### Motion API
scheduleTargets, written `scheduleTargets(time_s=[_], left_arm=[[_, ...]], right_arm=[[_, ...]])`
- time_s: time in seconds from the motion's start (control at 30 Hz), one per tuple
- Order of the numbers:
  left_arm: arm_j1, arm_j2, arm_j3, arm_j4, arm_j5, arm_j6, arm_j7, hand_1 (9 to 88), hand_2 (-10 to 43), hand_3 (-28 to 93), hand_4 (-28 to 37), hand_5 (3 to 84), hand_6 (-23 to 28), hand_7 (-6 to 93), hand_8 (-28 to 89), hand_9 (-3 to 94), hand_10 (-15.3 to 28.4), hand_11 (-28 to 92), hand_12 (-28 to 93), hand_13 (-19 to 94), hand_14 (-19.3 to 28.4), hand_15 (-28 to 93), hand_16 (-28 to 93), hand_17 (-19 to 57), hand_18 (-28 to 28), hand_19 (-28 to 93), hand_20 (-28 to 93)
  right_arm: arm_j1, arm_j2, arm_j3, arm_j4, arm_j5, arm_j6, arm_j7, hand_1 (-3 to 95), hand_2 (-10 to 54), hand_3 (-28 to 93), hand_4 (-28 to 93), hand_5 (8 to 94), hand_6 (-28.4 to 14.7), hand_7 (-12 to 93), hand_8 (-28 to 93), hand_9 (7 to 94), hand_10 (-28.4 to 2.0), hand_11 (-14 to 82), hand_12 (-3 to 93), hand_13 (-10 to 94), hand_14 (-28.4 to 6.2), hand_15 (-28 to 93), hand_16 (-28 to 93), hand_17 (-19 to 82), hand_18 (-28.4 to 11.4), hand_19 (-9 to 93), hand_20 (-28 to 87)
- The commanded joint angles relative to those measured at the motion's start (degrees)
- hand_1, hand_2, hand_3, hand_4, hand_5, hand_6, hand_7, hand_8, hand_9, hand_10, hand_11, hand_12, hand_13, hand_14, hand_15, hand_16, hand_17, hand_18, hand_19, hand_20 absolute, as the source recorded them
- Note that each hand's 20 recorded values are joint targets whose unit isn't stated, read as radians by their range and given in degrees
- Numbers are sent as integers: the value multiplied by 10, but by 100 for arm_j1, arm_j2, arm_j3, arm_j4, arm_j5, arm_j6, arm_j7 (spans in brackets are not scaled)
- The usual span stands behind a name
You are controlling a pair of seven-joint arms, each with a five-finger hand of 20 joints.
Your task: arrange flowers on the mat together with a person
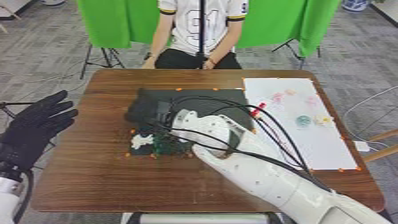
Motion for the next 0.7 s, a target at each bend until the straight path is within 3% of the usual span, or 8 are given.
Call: scheduleTargets(time_s=[0.03,0.17,0.23,0.3,0.4,0.47,0.53,0.7], left_arm=[[35,-338,107,0,60,-91,-154,255,-9,701,-255,333,42,150,-77,291,126,178,197,233,153,276,37,-79,225,450,120],[64,-461,117,-36,57,-88,-73,255,-11,703,-254,333,41,151,-77,290,127,178,197,233,152,277,37,-79,225,450,120],[86,-545,113,-66,58,-73,-76,255,-11,703,-255,332,41,152,-78,291,127,177,196,233,152,277,37,-78,226,450,120],[58,-615,102,-44,95,-188,-76,255,-11,703,-255,332,41,152,-78,290,125,177,197,233,152,277,37,-78,226,450,120],[124,-718,30,-82,86,-223,-28,253,-20,700,-255,329,40,150,-78,288,125,175,196,231,151,274,36,-80,230,449,119],[135,-740,38,-90,83,-192,55,251,-25,699,-255,328,40,149,-77,285,124,174,197,231,151,272,36,-81,231,448,118],[144,-746,27,-103,74,-195,48,249,-27,698,-254,327,39,148,-76,285,125,173,197,231,151,271,38,-81,232,447,118],[50,-747,165,-62,57,-175,116,249,-27,697,-255,327,39,147,-75,285,125,171,199,231,151,269,39,-81,232,445,118]], right_arm=[[-1283,961,1849,-1394,2842,388,78,370,-17,905,-263,489,41,409,-112,541,-82,308,249,455,-59,487,231,150,-159,556,377],[-2466,1342,3429,-2140,4840,-2,39,306,22,894,-243,481,23,370,-179,506,-102,281,247,423,-76,453,232,137,-170,534,363],[-3155,1334,4387,-2475,5695,-598,212,290,23,881,-237,465,8,332,-166,482,-113,263,252,395,-85,423,230,129,-177,523,356],[-3823,1342,5190,-2760,6674,-875,348,278,22,872,-234,450,-1,312,-156,464,-123,246,253,375,-93,388,228,122,-182,512,349],[-4617,1371,6008,-3042,8034,-886,616,270,25,875,-222,446,-7,294,-148,457,-127,228,255,364,-98,354,238,122,-185,500,340],[-5038,1379,6425,-3148,8475,-842,729,266,20,877,-213,445,-12,273,-140,457,-130,215,257,364,-101,335,252,121,-188,492,334],[-5356,1366,6720,-3200,8753,-812,853,259,13,878,-211,443,-16,254,-130,454,-130,197,255,364,-105,317,260,121,-191,480,326],[-6085,1064,7249,-3412,9332,-952,1311,232,3,856,-214,431,-31,203,-101,441,-136,159,258,359,-114,254,289,120,-192,451,312]])
